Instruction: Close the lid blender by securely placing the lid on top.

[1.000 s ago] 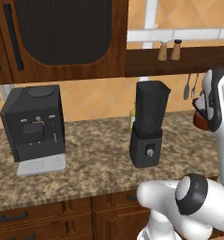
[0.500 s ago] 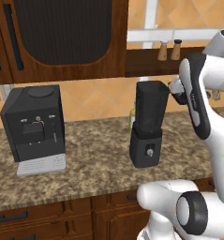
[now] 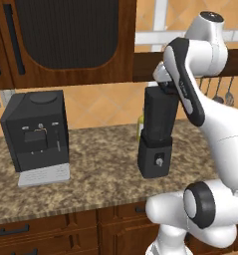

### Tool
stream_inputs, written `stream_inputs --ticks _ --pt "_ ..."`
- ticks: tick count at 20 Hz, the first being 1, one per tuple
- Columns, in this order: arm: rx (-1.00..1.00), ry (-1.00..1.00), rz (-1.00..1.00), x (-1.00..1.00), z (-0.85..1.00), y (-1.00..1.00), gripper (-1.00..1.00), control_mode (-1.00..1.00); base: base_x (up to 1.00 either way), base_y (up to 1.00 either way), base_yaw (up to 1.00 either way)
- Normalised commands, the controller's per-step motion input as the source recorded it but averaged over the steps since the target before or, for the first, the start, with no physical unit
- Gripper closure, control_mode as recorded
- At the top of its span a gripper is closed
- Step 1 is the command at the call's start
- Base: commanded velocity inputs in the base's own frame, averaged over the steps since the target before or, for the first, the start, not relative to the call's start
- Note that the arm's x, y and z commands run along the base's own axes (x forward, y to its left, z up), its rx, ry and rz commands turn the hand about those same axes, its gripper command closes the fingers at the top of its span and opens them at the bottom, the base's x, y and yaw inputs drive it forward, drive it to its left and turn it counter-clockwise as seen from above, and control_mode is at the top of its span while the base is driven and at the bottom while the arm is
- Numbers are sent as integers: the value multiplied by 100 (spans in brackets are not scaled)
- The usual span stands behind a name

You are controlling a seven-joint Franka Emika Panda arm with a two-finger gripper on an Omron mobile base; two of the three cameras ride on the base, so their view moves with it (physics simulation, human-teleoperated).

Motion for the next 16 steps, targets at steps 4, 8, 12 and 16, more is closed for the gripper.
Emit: stream_inputs --ticks 4,8,12,16 --pt "0 8 0 75 -8 18 100 -100 0 0 0" --pt "0 2 0 34 -31 5 100 -100 0 0 0" --pt "0 0 0 0 -45 0 100 -100 0 0 0" --pt "0 0 0 22 -34 0 100 -100 0 0 0"
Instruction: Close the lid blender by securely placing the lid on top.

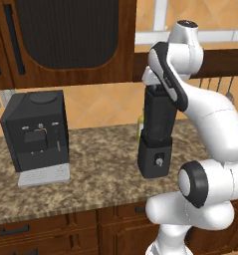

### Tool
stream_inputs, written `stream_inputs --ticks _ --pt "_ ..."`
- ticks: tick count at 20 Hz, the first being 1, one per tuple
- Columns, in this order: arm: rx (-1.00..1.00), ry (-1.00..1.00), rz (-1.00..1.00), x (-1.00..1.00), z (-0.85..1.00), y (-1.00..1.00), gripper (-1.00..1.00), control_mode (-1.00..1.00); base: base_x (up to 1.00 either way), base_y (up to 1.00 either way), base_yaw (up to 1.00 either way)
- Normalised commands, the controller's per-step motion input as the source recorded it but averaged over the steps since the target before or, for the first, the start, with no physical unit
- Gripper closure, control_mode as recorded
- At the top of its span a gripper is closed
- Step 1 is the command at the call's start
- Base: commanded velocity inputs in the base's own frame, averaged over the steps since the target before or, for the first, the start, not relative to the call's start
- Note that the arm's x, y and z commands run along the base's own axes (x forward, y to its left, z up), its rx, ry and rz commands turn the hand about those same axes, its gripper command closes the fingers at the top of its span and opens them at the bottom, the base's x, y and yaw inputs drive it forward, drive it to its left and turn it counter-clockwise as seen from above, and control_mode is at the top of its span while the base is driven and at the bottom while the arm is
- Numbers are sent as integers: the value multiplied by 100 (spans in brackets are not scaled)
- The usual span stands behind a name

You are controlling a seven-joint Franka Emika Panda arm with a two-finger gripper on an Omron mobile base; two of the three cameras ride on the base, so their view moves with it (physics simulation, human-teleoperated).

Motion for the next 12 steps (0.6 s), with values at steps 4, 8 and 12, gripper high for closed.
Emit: stream_inputs --ticks 4,8,12 --pt "0 0 -2 50 -21 0 100 -100 0 0 0" --pt "0 0 -6 53 -14 0 100 -100 0 0 0" --pt "0 0 -4 29 -25 0 100 -100 0 0 0"
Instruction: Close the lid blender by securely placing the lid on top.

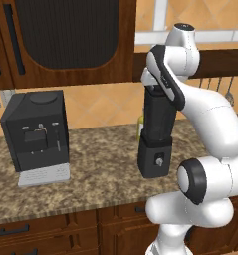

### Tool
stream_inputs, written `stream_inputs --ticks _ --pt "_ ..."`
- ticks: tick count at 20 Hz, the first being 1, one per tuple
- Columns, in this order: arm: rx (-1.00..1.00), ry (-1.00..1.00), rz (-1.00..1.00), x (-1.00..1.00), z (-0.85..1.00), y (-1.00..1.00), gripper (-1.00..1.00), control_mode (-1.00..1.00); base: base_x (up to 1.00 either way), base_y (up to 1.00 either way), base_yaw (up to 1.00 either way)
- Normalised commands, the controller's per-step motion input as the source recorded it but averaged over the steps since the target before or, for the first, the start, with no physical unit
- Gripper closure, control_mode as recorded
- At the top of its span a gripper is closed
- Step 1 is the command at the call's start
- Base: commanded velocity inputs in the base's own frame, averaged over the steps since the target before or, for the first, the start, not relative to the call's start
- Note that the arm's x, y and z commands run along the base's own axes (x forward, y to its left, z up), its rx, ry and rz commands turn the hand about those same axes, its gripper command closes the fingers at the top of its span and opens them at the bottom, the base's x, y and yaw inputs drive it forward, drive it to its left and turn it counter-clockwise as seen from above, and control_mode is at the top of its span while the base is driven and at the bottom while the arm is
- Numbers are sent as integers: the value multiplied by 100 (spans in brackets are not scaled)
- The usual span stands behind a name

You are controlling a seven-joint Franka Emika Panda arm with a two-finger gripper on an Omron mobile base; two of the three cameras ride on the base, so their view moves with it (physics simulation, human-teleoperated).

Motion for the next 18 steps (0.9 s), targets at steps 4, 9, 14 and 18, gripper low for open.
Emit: stream_inputs --ticks 4,9,14,18 --pt "0 0 -4 1 -32 0 100 -100 0 0 0" --pt "0 2 -11 -40 -5 0 100 -100 0 0 0" --pt "0 11 -13 -25 0 0 100 -100 0 0 0" --pt "0 10 -4 0 -26 0 100 -100 0 0 0"
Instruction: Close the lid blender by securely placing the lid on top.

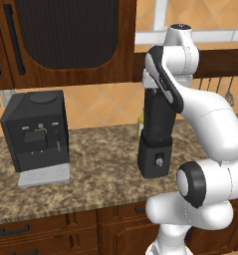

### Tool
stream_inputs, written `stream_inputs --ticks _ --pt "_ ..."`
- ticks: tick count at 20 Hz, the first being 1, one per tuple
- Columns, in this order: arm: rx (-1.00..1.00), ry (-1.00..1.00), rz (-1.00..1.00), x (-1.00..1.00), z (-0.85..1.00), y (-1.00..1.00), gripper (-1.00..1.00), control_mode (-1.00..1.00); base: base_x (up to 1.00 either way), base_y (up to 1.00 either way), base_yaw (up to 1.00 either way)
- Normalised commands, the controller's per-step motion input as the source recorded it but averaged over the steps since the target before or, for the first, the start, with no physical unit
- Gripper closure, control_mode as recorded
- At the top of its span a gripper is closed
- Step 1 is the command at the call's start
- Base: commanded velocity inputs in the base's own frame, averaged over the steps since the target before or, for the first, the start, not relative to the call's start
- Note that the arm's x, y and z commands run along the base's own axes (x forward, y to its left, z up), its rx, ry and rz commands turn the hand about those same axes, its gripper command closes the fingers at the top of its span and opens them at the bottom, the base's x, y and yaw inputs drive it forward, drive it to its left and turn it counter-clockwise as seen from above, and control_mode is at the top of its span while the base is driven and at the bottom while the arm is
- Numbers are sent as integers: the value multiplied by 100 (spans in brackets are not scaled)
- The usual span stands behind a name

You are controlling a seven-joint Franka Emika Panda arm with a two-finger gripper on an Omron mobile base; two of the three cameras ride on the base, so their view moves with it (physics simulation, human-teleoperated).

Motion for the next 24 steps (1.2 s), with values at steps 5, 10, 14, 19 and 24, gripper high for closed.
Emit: stream_inputs --ticks 5,10,14,19,24 --pt "0 3 0 -18 -55 7 100 -100 0 0 0" --pt "0 0 3 -53 -53 45 -100 -100 0 0 0" --pt "0 -2 0 -39 -10 18 -100 -100 0 0 0" --pt "0 -7 0 -33 2 1 -100 -100 0 0 0" --pt "0 -6 0 -33 16 0 -100 -100 0 0 0"
